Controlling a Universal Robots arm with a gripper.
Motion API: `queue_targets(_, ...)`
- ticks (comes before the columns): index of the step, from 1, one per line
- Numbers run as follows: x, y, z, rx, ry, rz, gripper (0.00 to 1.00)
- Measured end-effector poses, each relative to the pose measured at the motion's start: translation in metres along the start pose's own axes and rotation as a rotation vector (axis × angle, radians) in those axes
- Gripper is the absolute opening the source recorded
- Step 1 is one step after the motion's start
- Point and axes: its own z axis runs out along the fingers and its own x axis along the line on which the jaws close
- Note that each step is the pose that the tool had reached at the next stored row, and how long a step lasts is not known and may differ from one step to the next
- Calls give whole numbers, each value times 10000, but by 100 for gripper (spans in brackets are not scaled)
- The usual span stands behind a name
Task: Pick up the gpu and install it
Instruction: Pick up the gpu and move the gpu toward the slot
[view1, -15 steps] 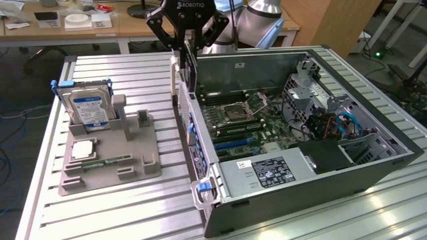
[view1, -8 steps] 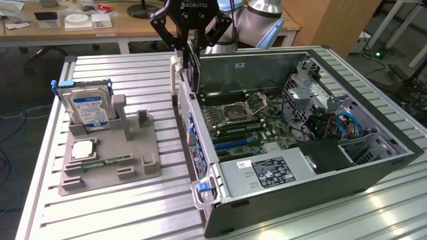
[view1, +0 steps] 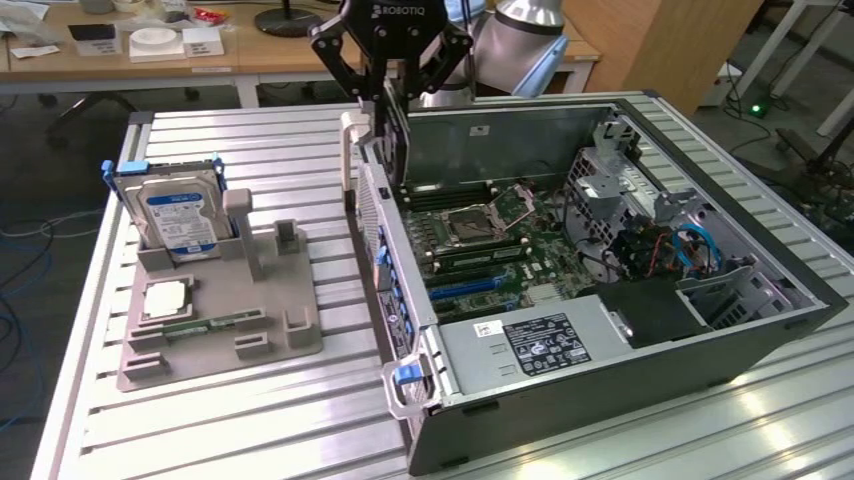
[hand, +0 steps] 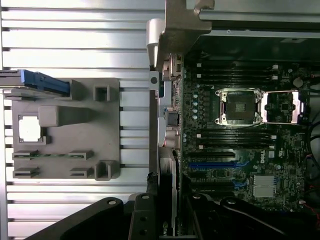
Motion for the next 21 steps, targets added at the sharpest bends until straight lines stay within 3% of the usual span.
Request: queue_targets(21,-205,2,6,0,0,0,27)
